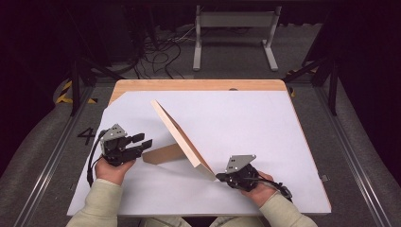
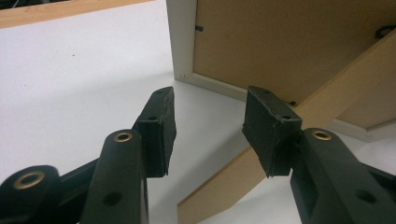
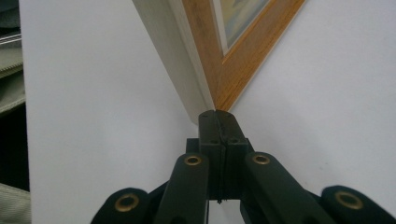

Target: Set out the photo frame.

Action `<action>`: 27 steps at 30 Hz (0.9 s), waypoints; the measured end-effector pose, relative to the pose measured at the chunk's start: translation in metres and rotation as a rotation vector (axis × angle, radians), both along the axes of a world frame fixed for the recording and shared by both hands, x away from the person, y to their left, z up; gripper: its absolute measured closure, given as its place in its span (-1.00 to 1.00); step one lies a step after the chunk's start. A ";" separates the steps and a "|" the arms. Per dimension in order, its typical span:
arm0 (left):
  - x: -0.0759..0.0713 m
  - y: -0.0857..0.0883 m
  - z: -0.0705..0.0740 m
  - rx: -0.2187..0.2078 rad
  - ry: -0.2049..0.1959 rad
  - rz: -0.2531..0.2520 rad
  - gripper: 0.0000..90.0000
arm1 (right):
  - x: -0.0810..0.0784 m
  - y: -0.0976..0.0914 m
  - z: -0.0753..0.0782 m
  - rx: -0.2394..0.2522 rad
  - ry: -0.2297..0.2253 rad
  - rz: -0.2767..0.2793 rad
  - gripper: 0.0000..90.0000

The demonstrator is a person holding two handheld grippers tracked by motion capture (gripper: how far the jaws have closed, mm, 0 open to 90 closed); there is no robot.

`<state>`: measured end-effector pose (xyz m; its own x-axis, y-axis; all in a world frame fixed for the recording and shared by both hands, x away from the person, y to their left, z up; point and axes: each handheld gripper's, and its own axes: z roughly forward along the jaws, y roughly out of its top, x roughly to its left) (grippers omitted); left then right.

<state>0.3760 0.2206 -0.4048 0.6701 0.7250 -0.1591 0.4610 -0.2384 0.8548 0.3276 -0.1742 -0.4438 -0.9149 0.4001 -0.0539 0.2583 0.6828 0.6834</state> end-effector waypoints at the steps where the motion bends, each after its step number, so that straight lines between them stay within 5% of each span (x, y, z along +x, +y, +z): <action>1: -0.001 0.001 0.000 0.000 0.002 0.002 0.19 | 0.000 0.001 0.000 -0.001 0.002 0.003 1.00; 27: -0.025 0.021 -0.004 0.008 -0.001 0.039 0.28 | -0.005 0.056 -0.009 0.003 0.016 0.149 1.00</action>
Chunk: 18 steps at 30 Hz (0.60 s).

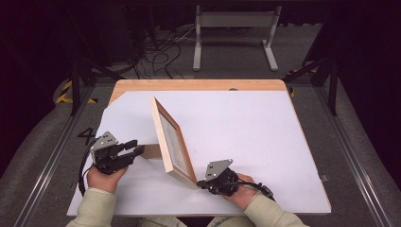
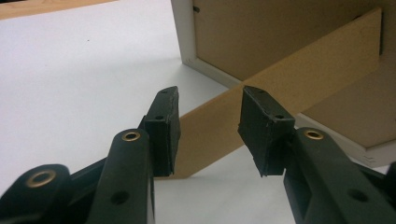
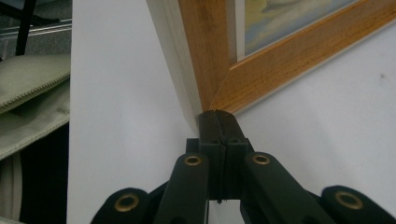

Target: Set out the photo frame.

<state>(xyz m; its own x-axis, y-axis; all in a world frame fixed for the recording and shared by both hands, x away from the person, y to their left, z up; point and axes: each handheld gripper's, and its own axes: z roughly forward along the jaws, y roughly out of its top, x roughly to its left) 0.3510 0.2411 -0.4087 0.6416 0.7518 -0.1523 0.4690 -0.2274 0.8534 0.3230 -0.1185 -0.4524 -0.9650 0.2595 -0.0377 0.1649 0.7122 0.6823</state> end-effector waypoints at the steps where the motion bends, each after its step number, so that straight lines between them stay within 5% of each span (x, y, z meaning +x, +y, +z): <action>1: 0.000 0.000 0.000 0.000 0.000 0.000 0.28 | 0.000 0.000 0.000 0.000 0.000 0.000 1.00; 18: -0.024 0.024 -0.002 -0.006 0.000 0.076 0.28 | 0.003 0.036 0.000 0.035 0.001 0.085 1.00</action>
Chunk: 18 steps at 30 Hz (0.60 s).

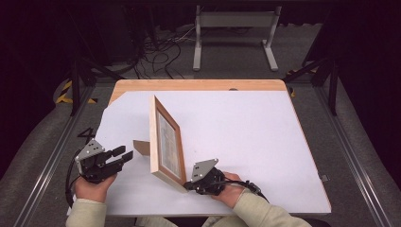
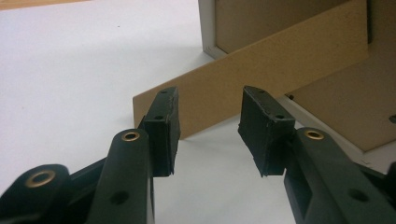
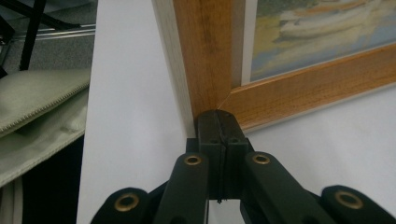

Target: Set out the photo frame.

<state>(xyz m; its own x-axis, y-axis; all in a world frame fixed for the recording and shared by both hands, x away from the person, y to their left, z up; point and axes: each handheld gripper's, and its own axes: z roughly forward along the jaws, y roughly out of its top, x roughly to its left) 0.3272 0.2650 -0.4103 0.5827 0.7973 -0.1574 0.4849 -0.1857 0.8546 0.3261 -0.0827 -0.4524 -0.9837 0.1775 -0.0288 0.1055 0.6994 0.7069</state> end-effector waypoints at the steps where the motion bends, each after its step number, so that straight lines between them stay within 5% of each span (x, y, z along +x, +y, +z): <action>1: -0.001 0.001 0.000 0.000 0.000 0.002 0.28 | 0.000 0.002 0.000 0.003 0.001 0.004 1.00; 18: -0.003 0.014 0.000 -0.016 -0.001 0.051 0.23 | -0.001 0.040 -0.006 0.050 -0.001 0.033 1.00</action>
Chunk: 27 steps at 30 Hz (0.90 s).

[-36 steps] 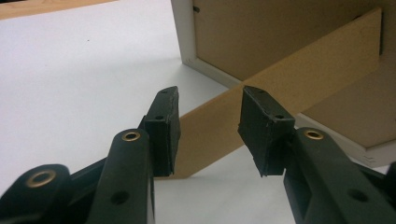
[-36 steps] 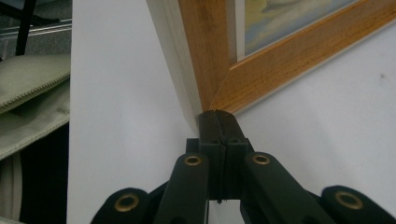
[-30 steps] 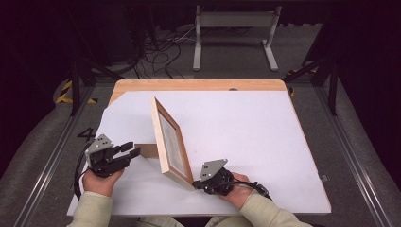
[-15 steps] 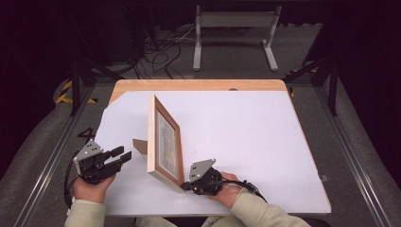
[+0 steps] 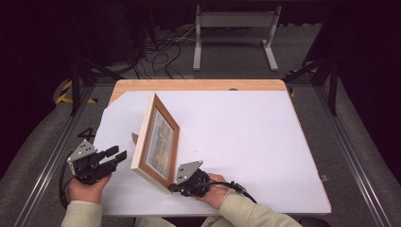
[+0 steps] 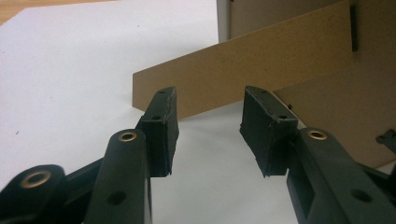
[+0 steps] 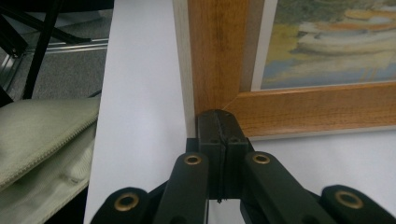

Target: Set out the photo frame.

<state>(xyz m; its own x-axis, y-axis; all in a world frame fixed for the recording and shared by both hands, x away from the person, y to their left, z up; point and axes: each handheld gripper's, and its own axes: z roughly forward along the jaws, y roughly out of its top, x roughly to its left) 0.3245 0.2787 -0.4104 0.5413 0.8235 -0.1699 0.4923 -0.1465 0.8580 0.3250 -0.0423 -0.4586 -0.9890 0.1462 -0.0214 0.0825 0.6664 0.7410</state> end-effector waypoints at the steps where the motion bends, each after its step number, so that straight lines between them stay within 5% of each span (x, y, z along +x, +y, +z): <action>1: 0.000 0.000 0.000 0.000 -0.001 0.001 0.23 | 0.000 0.001 0.000 0.002 -0.002 0.002 1.00; 27: -0.024 0.014 0.002 -0.019 -0.009 0.070 0.14 | 0.001 0.031 -0.003 0.020 -0.025 -0.008 1.00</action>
<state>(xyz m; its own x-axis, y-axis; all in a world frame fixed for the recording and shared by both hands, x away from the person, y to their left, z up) 0.3008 0.2928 -0.4083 0.4838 0.8561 -0.1814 0.4930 -0.0953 0.8648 0.3261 -0.0114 -0.4616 -0.9871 0.1543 -0.0429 0.0689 0.6506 0.7563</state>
